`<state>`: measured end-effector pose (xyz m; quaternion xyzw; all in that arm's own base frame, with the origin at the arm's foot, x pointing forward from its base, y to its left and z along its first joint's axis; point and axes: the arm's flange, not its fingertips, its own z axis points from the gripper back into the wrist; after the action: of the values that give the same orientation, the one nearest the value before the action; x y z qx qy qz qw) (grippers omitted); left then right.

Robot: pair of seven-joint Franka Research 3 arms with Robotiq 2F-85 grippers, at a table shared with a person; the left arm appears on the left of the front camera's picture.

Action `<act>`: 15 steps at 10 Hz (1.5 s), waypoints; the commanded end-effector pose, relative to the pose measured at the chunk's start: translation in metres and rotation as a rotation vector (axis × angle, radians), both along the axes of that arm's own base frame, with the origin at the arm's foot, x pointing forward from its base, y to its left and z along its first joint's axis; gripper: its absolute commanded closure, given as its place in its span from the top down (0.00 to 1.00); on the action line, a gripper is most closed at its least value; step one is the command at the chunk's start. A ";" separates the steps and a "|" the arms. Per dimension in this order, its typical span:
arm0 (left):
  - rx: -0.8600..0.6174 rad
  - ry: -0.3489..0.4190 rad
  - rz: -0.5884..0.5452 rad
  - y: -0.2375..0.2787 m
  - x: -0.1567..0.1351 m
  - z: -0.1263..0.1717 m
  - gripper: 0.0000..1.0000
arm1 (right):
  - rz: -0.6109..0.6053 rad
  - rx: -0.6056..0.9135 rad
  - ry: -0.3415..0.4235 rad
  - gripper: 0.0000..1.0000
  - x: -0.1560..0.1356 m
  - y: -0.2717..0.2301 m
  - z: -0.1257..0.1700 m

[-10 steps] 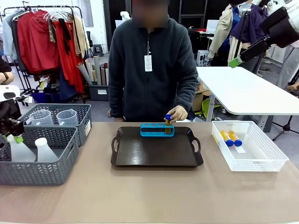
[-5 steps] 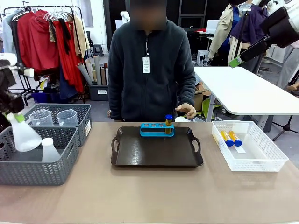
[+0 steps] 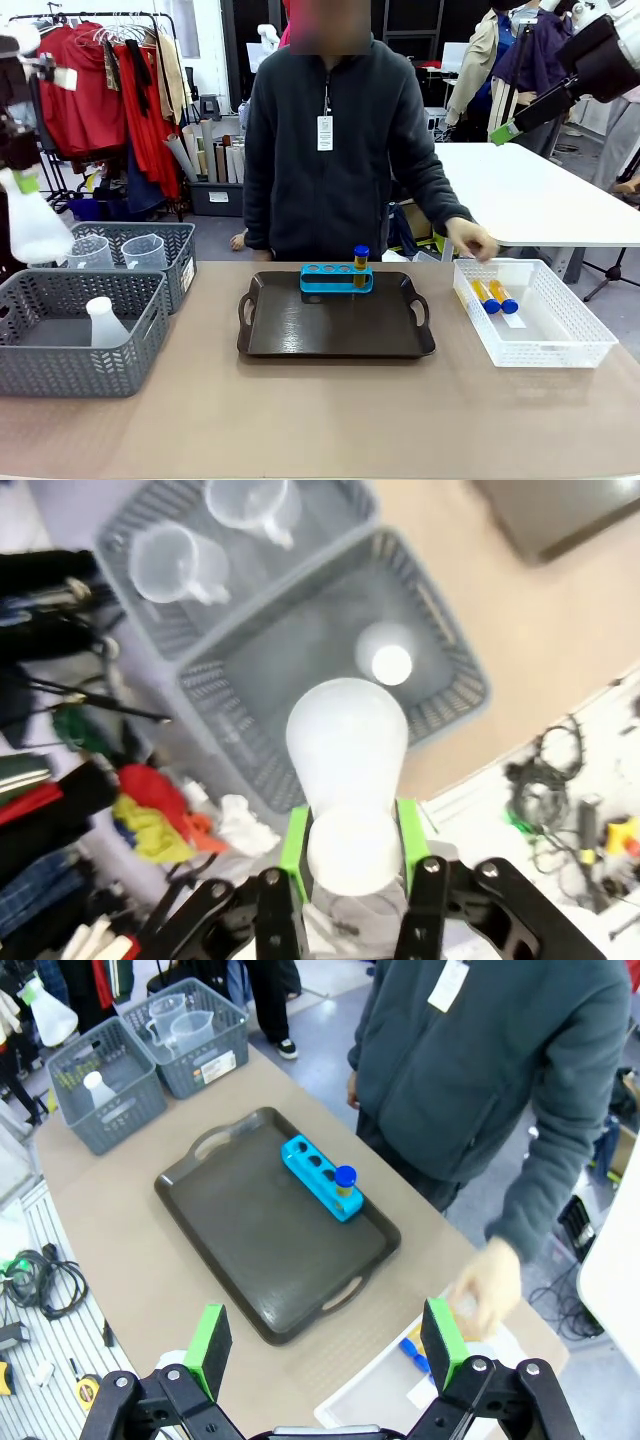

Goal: Prepare the laboratory tools.
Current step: Pick up one Small flask and place it on the Handle tray.

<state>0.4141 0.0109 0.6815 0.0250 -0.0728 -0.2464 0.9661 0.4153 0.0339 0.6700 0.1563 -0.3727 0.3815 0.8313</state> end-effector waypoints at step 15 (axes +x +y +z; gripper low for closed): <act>0.082 -0.012 -0.267 -0.074 -0.006 0.090 0.00 | 0.011 0.016 -0.003 1.00 -0.001 0.000 0.001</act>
<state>0.4054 -0.0495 0.7568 0.0437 -0.0818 -0.3434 0.9346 0.4152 0.0338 0.6699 0.1563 -0.3724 0.3815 0.8314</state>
